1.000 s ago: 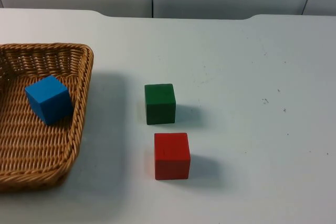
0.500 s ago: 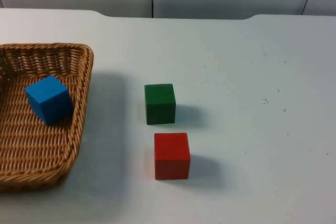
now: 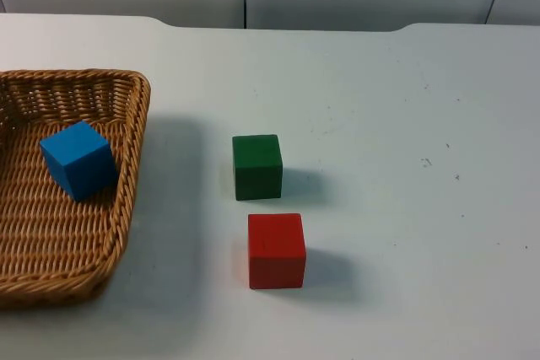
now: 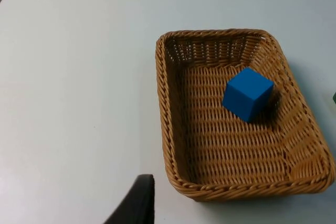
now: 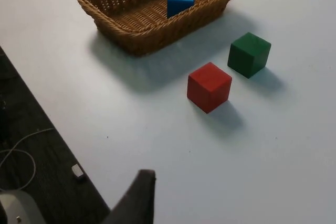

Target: Pick up the basket with the left hand and place the blue cube into the basket with the right hand.

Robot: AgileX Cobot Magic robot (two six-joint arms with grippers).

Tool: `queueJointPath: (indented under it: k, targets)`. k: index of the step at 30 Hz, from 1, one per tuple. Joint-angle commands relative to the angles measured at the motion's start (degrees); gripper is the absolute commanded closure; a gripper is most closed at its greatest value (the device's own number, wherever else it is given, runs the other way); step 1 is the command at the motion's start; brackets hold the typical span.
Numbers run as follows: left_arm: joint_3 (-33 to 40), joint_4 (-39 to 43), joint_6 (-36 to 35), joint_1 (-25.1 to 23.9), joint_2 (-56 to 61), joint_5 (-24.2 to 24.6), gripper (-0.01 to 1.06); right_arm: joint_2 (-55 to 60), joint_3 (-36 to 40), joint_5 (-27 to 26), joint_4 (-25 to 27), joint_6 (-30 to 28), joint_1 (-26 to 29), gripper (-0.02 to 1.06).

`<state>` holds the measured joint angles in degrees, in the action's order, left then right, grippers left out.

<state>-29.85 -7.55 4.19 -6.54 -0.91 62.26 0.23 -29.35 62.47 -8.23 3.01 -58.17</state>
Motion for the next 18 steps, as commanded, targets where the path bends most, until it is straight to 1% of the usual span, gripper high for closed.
queueJointPath:
  k: [1,12,18]
  targets:
    - [0.5,-0.3,-0.1,0.4,0.3,-0.7,0.00,-0.2,0.3,-1.0,0.3,-0.5,-0.1,0.00]
    - [0.5,-0.3,-0.1,0.4,0.3,-0.7,0.00,-0.2,0.3,-0.8,0.6,-0.1,-0.1,0.00]
    - [0.5,-0.3,-0.1,0.5,0.9,-0.7,0.00,-0.2,0.3,-0.8,0.6,-0.1,1.6,0.00]
